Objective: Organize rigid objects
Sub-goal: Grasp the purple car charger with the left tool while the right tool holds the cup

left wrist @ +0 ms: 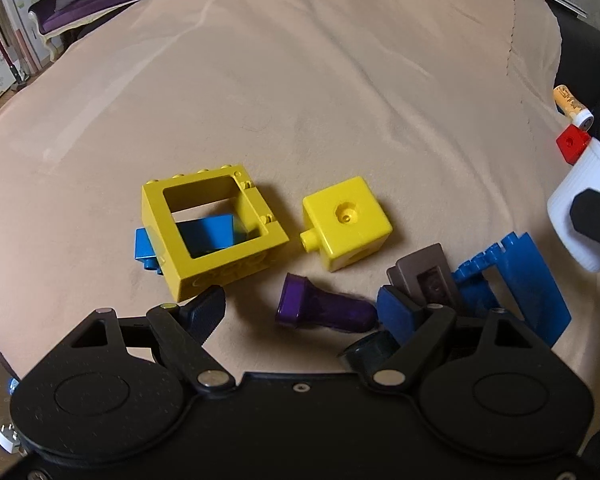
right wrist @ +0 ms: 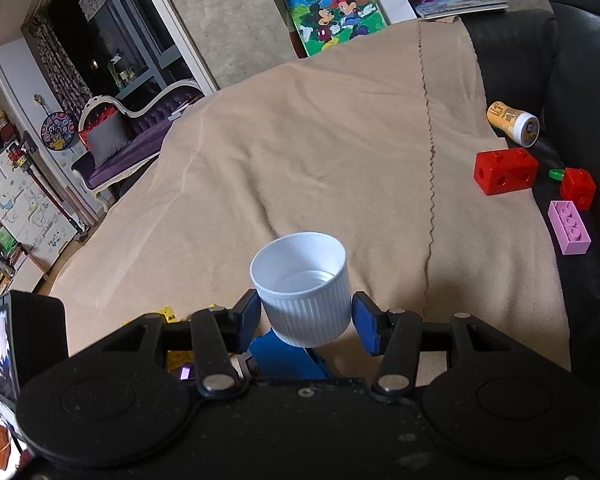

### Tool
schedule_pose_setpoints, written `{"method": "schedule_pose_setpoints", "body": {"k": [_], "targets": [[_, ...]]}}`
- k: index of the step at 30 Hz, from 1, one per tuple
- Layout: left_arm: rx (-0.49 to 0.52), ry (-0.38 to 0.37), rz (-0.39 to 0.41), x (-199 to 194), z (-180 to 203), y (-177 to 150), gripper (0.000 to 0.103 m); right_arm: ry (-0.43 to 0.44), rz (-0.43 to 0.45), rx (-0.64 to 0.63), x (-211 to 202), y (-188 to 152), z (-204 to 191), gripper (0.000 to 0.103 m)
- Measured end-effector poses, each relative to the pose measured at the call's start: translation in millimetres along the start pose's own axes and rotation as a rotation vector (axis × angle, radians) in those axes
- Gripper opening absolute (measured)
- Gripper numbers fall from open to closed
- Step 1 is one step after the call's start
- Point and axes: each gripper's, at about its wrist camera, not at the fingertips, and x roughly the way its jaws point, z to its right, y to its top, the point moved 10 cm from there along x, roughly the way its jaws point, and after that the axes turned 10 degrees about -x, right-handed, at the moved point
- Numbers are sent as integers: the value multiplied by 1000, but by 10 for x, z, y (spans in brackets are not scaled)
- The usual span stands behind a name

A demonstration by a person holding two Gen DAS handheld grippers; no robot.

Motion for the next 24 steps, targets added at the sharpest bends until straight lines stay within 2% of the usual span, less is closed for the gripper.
{"method": "schedule_pose_setpoints", "body": {"k": [7,13,15,17,18,22,24], "targets": [[-21,-41,8,-25,-53,-122,80,10,-8,2,11,-40,-57,50],[-35,-35,4,-18,-19,-154,82,3,-2,-6,-1,-31,-68,50],[-35,-62,10,11,33,-173,77,5,0,-4,-1,-28,-70,50],[-25,-103,4,14,72,-228,57,7,-1,-3,0,-32,-68,50],[-14,-106,-19,51,84,-257,57,7,-1,-2,3,-34,-66,50],[72,-62,21,12,145,-329,56,9,-1,-2,-2,-33,-69,50],[75,-56,20,-11,146,-335,56,8,3,-5,-9,-23,-76,50]]}}
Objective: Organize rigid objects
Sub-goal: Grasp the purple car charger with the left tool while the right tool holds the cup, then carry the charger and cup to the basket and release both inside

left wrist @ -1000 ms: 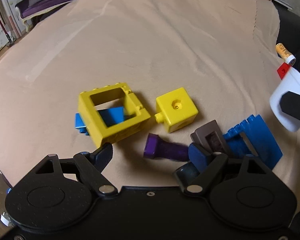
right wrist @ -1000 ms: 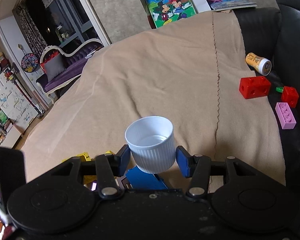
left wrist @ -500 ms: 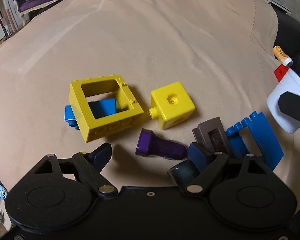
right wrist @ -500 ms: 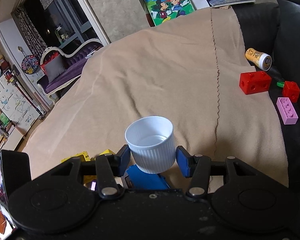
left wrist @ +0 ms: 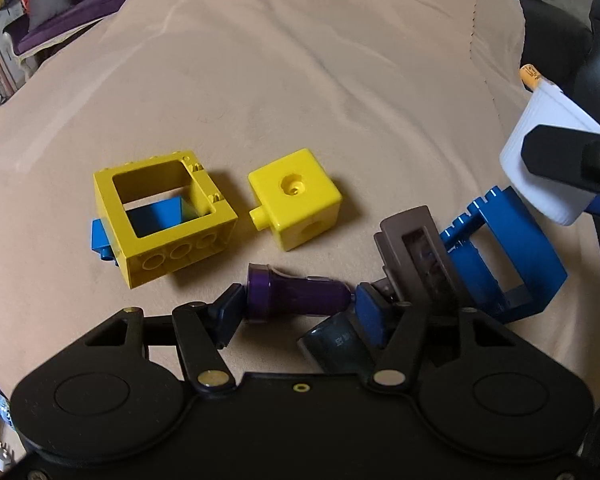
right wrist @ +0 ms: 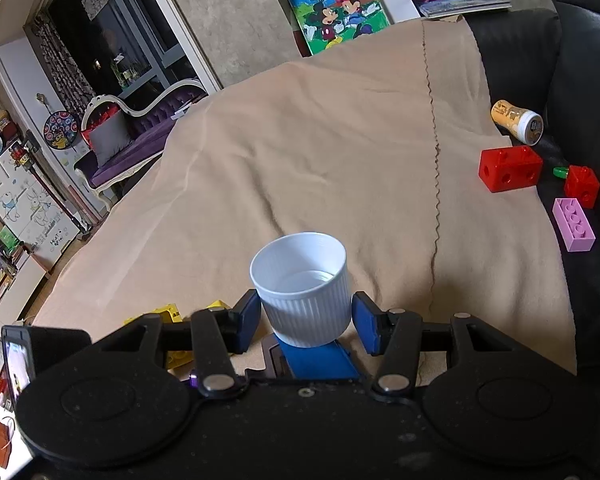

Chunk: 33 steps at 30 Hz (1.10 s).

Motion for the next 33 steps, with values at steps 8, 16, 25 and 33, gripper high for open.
{"method": "schedule_pose_setpoints", "body": {"k": [8,16,25,33], "targets": [[-33,-20,17,-217,-37,83,56,-1,23,-1,-61,46,-7,50],[-99,-5,75,-701,-344,101,56,11,21,-65,-105,43,-271,50],[-291,133,140,-1253,-1390,-109,56,134,-46,-250,-95,-170,-1224,50],[-560,309,144,-1511,-2741,-622,56,328,-189,-450,1,-709,-2582,50]]}}
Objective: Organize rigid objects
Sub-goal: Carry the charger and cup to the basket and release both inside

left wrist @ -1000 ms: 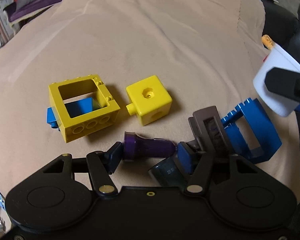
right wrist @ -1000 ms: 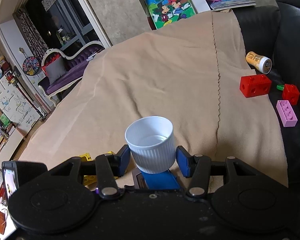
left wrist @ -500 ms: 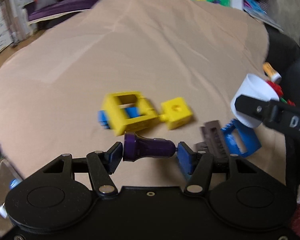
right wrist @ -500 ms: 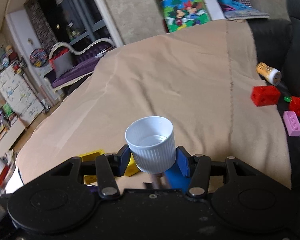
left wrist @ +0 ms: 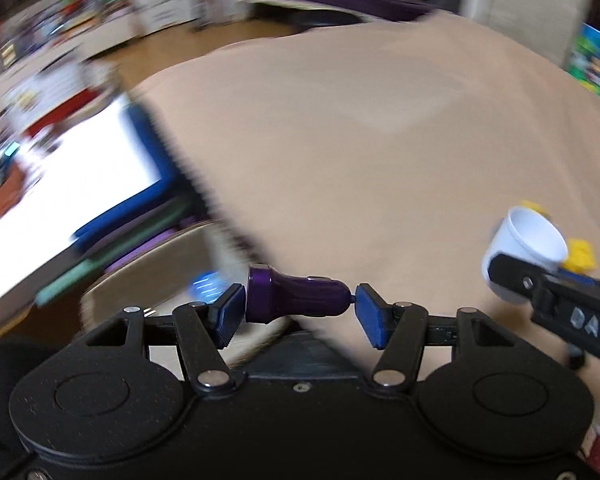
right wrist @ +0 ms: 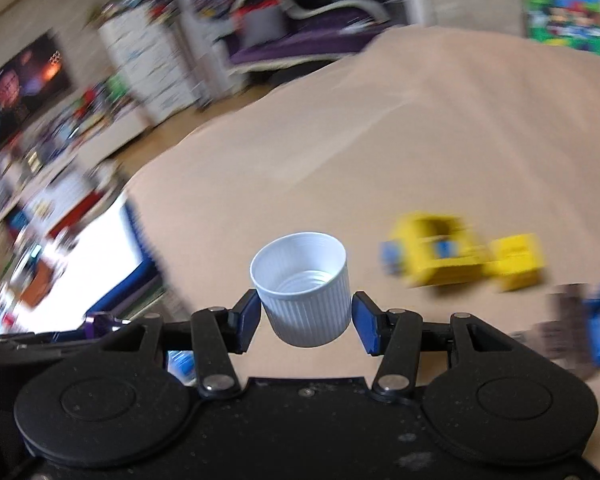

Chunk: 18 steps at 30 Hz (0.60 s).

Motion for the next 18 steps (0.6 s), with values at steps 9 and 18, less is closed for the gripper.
{"method": "schedule_pose_setpoints", "body": {"k": [9,18], "targets": [[-292,183,4,226,-1361,195,56,176,-167,-156,653,-21,-1484,50],[-450,176,-77,453,-1865,12,56,116,-257,-229,1148,-167,-2095,50]]}}
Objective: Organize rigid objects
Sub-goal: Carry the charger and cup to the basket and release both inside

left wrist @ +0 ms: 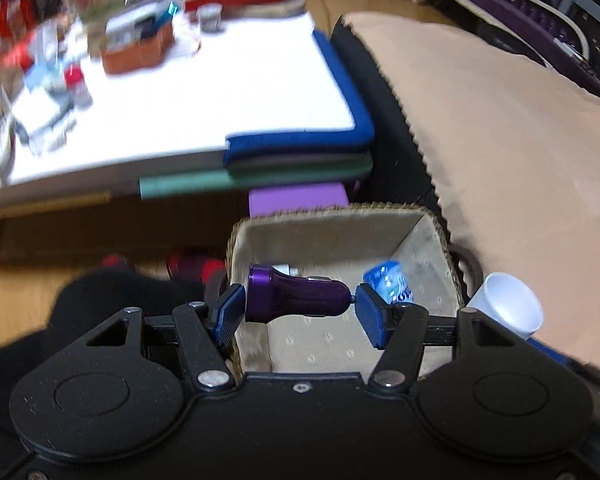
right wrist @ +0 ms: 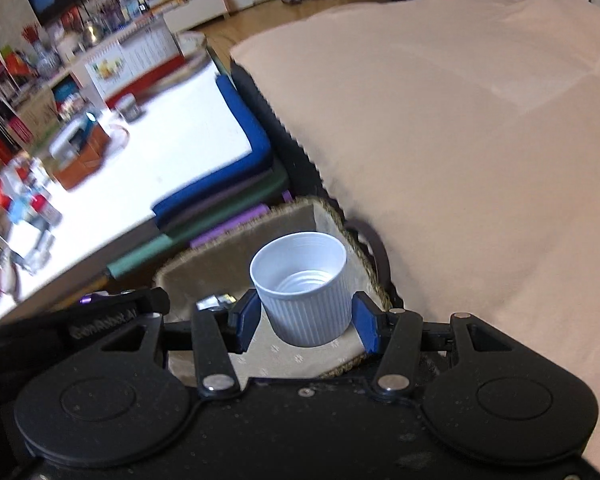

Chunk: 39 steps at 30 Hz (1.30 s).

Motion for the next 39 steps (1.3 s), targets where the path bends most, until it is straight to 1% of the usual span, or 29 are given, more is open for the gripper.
{"method": "schedule_pose_setpoints", "body": {"k": [3,6,11,15,19,21,22,23,27,30,32,39], "targets": [[-13,7,8,-10,-66,26,57,-14,-31,-9,127,-122,-42,50],[2,14,-3,-7,-46,-12,57,-23,-35,-15,145,-166,-34,50],[15,51,-13,48,-33,-19,57,-38,-15,-2,135,-79,29,50],[17,61,-34,96,-28,-25,57,-42,-17,17,194,-18,91,50],[40,77,-26,97,0,-26,57,-39,-23,32,260,-24,114,49],[49,81,-15,81,12,-25,58,-47,-19,37,267,-33,129,54],[53,83,-12,77,15,-26,62,-51,-17,42,270,-40,141,55],[56,84,-10,75,16,-24,64,-53,-17,44,271,-46,148,56],[57,85,-7,69,15,-22,64,-52,-21,56,265,-79,169,56],[55,82,-7,60,13,-21,64,-53,-23,57,256,-111,176,58],[53,80,-5,53,12,-22,68,-55,-24,54,249,-132,177,59],[61,81,5,37,26,-40,68,-63,-21,44,208,-168,170,63]]}}
